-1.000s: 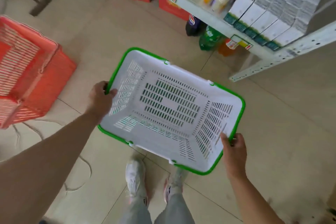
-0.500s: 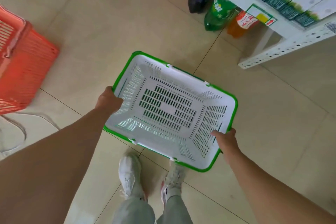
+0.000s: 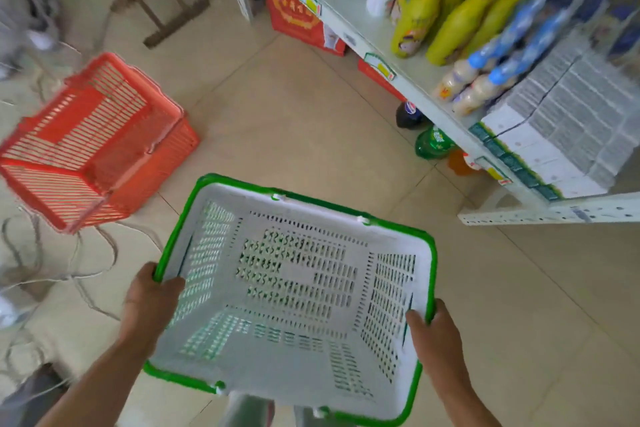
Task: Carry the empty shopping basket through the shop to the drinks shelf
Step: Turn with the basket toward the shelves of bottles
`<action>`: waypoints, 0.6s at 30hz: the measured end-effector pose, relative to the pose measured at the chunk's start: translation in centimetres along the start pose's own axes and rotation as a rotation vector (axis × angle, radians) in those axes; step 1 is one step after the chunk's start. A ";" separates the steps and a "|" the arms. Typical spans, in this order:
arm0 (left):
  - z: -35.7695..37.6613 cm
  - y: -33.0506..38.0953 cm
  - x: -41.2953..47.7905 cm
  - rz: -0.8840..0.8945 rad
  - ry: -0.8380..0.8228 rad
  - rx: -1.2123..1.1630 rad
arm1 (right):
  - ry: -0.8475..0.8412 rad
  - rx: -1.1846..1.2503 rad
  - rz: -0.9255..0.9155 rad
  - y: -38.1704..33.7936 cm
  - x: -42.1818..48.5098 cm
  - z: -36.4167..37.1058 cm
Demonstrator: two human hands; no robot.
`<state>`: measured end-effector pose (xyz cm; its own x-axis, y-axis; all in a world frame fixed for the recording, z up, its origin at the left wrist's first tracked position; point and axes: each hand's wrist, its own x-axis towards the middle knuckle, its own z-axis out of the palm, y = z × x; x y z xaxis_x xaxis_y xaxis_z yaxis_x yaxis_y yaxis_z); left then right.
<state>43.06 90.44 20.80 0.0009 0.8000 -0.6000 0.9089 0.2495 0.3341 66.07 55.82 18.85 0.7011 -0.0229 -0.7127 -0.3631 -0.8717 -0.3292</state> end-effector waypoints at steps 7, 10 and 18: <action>-16.5 -3.2 0.7 -0.207 0.091 -0.207 | 0.032 -0.081 -0.254 -18.9 -6.5 3.9; -20.5 -7.0 2.6 -0.340 0.182 -0.344 | -0.005 -0.138 -0.392 -27.3 -9.1 8.5; -27.1 -10.9 13.7 -0.564 0.388 -0.586 | -0.169 -0.235 -0.791 -50.1 -11.1 23.0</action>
<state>21.83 113.47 28.65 -0.6181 0.5756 -0.5353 0.3729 0.8142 0.4450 62.32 111.01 29.01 0.5870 0.6947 -0.4158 0.3470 -0.6799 -0.6460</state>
